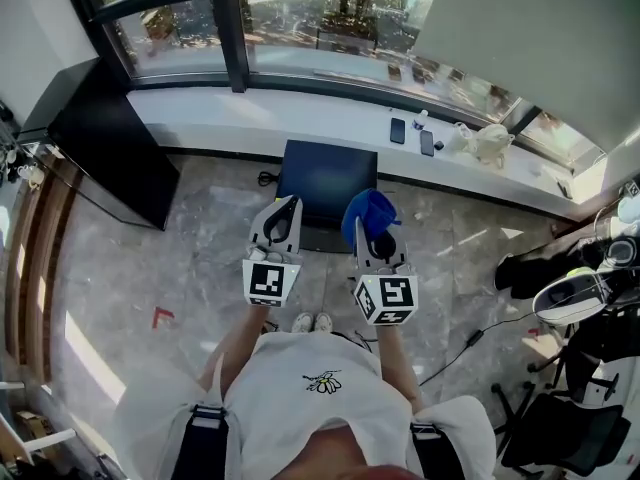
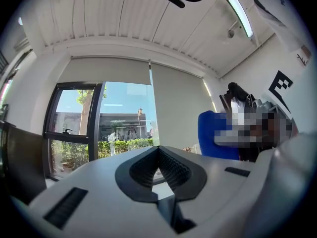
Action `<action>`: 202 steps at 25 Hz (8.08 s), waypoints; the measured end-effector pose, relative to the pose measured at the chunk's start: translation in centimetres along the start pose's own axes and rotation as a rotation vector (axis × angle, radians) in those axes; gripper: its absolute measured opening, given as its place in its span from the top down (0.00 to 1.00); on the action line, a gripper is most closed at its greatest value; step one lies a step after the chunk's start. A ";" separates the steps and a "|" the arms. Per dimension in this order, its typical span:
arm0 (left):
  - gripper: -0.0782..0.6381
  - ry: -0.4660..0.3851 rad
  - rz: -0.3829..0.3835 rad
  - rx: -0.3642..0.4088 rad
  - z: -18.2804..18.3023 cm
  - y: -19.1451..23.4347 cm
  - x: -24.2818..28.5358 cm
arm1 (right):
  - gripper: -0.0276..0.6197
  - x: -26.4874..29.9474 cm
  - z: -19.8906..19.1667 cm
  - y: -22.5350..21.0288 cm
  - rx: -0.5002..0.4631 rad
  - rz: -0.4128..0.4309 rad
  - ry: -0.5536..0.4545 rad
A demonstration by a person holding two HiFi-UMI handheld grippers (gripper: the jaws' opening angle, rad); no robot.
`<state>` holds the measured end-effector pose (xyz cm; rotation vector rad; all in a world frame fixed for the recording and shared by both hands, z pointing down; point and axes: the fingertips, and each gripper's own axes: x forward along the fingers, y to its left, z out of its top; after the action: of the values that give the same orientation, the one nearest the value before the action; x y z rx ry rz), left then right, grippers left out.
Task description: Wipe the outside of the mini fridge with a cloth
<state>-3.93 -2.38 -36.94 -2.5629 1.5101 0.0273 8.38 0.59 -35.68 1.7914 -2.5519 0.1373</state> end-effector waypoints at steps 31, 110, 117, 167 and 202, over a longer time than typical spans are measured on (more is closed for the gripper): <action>0.88 0.079 0.052 -0.029 -2.0 0.2 4.7 | 0.84 4.9 0.0 -5.3 0.051 0.068 -0.006; 0.88 0.047 0.067 -0.208 -73.7 2.7 -3.3 | 0.84 25.6 -58.2 8.7 -0.020 0.329 -0.154; 0.88 0.043 0.019 -0.207 -73.2 0.0 -2.7 | 0.84 22.7 -58.4 4.4 -0.033 0.216 -0.176; 0.88 0.045 -0.095 -0.204 -72.5 -6.6 0.1 | 0.84 7.0 -55.8 -24.0 0.066 -0.371 -0.283; 0.88 0.087 0.119 -0.201 -78.5 5.5 -5.4 | 0.84 28.5 -63.9 11.8 -0.154 0.190 -0.241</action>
<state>-16.75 -12.24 40.29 -2.6537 1.7746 0.0877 -14.60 -16.79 29.17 1.5973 -2.8022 -0.2823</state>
